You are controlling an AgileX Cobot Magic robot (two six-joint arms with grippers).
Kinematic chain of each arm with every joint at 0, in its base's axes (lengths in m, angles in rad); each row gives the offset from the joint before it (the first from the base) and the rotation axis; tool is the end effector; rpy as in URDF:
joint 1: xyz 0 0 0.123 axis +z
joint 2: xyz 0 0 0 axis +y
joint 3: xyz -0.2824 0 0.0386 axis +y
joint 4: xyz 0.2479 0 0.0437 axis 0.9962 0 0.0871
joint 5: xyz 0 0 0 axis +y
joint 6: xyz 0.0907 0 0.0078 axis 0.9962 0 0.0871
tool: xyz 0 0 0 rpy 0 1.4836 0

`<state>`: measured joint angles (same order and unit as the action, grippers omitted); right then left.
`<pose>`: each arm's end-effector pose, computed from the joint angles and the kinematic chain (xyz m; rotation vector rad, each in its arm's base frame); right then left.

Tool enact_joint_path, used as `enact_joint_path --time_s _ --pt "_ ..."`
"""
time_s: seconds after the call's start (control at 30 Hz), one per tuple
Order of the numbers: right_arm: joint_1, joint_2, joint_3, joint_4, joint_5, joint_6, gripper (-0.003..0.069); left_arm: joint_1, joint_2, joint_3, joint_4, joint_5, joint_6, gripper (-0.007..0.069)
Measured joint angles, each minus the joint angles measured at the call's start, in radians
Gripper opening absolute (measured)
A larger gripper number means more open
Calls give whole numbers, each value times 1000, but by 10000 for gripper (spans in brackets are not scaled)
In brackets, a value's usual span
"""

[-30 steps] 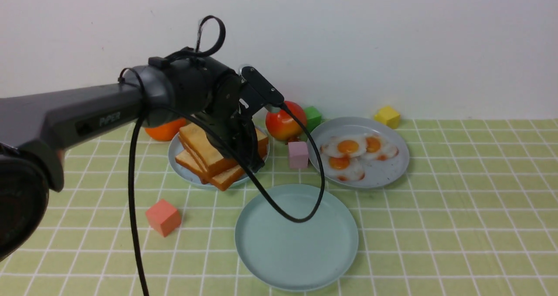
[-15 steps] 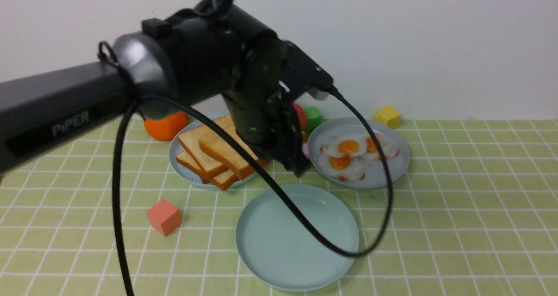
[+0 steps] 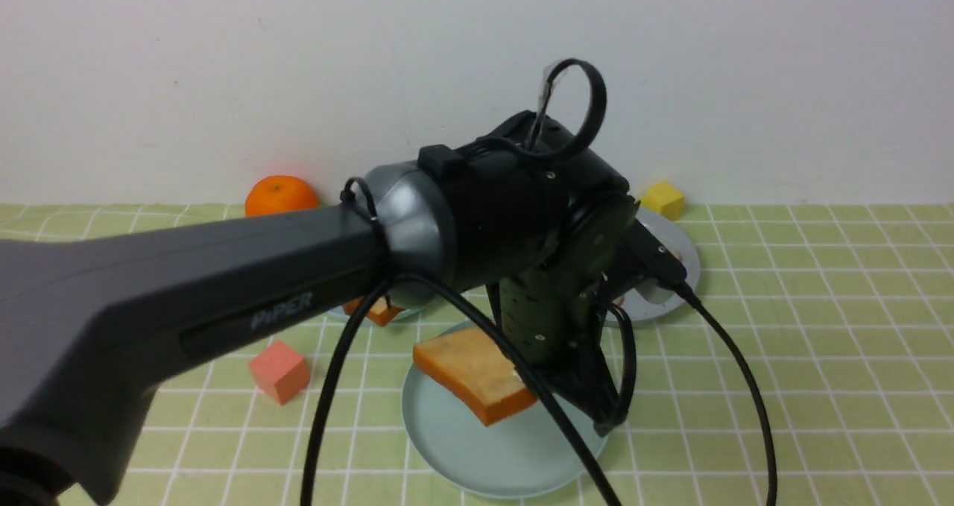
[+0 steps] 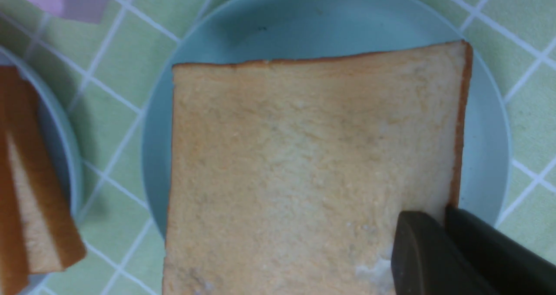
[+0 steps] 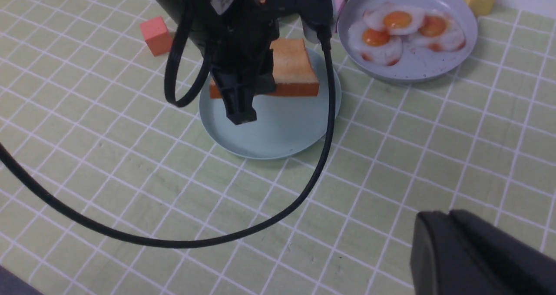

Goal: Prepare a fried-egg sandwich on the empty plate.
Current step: Use the left arm to put a slice of bread into the empty plate in the middle, then use the right arm to grab a fried egg

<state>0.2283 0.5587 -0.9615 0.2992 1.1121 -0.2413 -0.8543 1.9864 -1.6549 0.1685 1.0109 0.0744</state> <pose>0.0570 0.0380 0.3929 -0.5110 2.1115 0.3608 0.2898 -0.3130 0.2409 1.3327 2.4523 0.0343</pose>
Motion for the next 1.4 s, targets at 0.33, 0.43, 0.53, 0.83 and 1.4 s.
enact_joint_path --time_s 0.33,0.43,0.53,0.83,1.4 --pt "0 -7 0 0 3 0 55 -1 79 0 55 -45 -3 28" --pt "0 -9 0 0 3 0 56 -1 84 0 74 -58 -3 41" --pt "0 -9 0 0 4 0 58 -1 84 0 62 -63 -4 95" --pt "0 -9 0 0 11 0 66 -1 84 0 32 -55 -4 393" --pt "0 179 0 4 -119 0 83 0 -513 56 -60 53 -160 -13"
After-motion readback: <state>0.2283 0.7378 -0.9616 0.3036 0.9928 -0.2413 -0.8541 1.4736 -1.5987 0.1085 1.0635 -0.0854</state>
